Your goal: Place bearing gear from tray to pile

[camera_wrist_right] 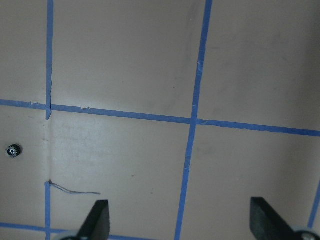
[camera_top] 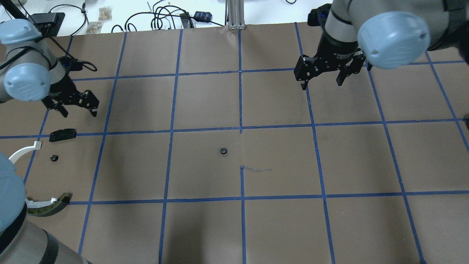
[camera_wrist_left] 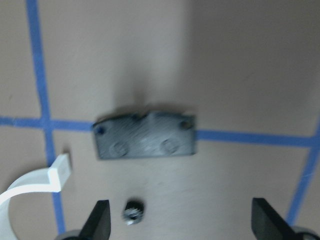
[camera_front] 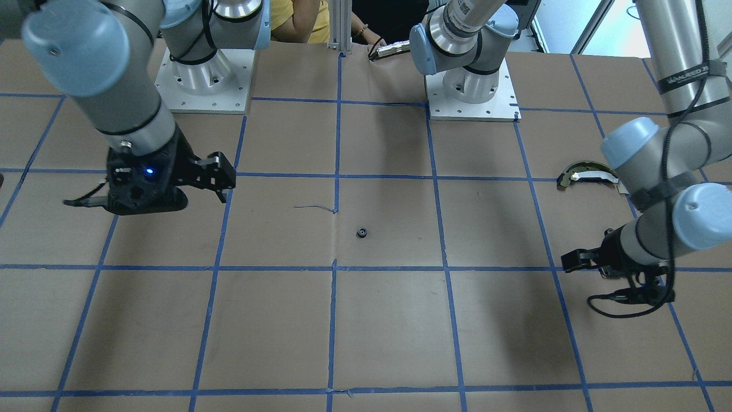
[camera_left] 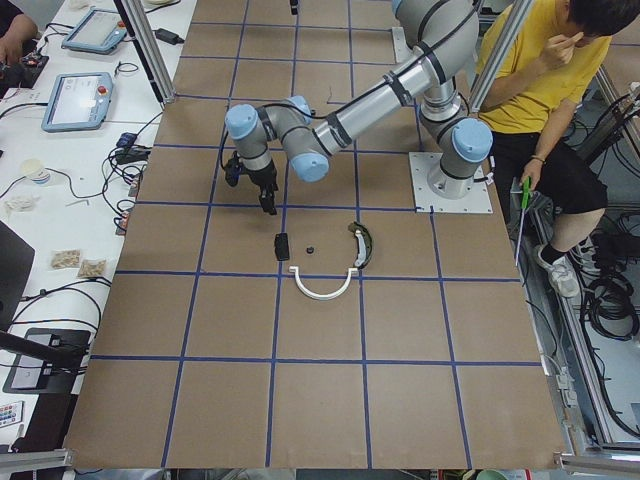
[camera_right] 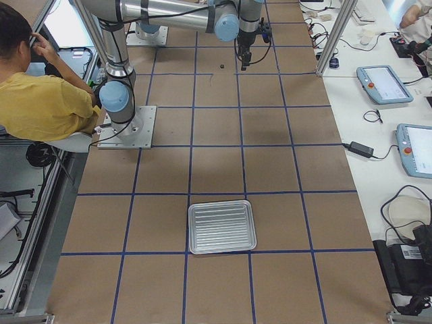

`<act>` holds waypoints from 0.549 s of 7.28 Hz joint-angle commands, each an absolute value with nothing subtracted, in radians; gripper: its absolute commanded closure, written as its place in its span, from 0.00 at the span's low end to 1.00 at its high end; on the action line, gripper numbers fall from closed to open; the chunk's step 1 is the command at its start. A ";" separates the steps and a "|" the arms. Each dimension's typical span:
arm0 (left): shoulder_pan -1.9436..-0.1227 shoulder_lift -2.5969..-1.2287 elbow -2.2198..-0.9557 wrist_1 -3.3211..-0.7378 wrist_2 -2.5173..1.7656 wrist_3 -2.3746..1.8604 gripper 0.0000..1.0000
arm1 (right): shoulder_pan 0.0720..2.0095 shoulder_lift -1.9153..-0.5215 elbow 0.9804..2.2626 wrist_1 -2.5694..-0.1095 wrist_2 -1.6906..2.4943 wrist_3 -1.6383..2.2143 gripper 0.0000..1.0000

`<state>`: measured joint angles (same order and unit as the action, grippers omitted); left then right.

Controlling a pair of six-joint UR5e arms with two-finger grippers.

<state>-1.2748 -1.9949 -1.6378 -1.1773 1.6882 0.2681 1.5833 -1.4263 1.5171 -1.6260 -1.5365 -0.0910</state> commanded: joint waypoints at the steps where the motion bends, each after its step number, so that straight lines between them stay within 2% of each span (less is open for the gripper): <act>1: -1.521 -1.976 -1.634 -1.181 1.638 0.035 0.00 | 1.574 -1.454 1.395 -1.478 -1.531 -0.063 0.00; 2: -1.608 -1.982 -1.634 -1.178 1.637 -0.041 0.00 | 1.622 -1.454 1.393 -1.498 -1.542 -0.034 0.00; 4: -1.728 -2.003 -1.647 -1.164 1.609 -0.190 0.00 | 1.638 -1.451 1.413 -1.488 -1.552 -0.221 0.00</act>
